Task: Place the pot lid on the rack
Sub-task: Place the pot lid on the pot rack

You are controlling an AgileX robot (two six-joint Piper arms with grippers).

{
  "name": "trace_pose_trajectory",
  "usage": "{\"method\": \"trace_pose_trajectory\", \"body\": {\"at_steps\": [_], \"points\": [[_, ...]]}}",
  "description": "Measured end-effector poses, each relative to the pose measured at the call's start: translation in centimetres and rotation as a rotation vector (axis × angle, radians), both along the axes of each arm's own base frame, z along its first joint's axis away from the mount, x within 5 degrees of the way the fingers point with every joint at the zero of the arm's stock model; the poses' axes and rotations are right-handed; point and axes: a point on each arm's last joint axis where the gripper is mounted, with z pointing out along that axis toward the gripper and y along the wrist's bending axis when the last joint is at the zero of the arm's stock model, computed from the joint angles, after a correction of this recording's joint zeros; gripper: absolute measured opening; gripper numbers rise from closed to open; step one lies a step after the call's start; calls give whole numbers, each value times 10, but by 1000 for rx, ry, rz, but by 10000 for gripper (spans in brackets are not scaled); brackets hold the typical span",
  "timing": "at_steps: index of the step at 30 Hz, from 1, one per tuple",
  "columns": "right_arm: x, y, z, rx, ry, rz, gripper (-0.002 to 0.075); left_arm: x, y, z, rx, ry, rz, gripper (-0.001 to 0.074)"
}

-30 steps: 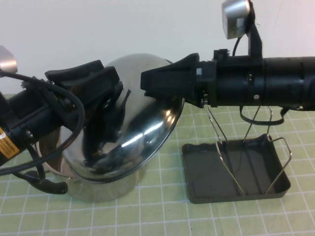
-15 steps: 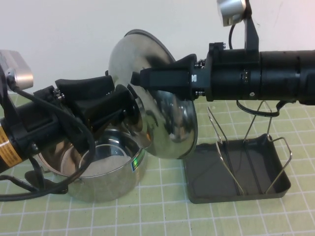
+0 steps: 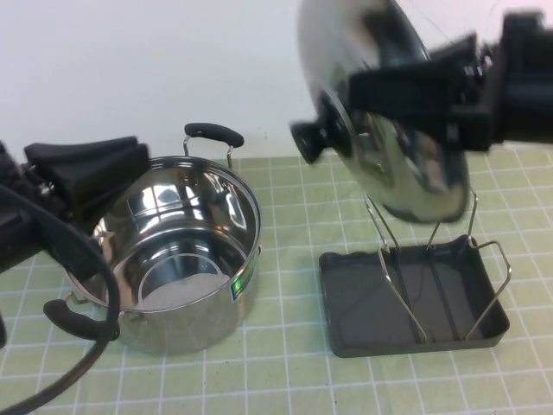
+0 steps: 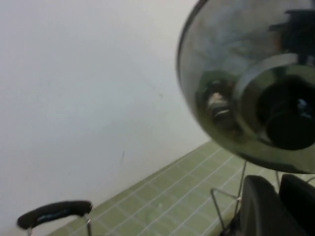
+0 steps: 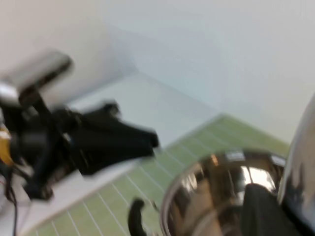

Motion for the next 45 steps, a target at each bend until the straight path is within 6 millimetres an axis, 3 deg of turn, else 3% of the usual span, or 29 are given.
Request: {"method": "trace_pose_trajectory", "body": {"at_steps": [8, 17, 19, 22, 26, 29, 32, 38, 41, 45], "points": [[2, -14, -86, -160, 156, -163, 73, -4, 6, -9, 112, 105, 71, 3], [7, -14, -96, -192, 91, -169, 87, -4, 6, -11, 102, 151, 70, 1], [8, -13, -98, -208, 79, -154, 140, -5, 5, -12, 107, 161, 63, 0], [11, -12, -102, -222, 78, -157, 289, -5, 5, -14, 134, 167, 55, 0], [16, -16, -103, -238, 63, -220, 381, -4, 7, -16, 154, 176, 74, -1], [13, -19, -95, -228, 37, -244, 373, -7, 9, -16, 201, 169, 110, -1], [-2, -25, -72, -193, -43, -249, 317, -16, 13, -11, 242, 156, 177, -1], [-50, -45, -24, -135, -289, -244, 155, -66, 15, 7, 218, 14, 281, -1], [-78, -59, -19, -127, -382, -264, 91, -99, 16, 6, 183, -75, 354, -1], [-109, -77, -29, -144, -478, -319, 43, -129, 23, -7, 119, -160, 506, -1]]}}
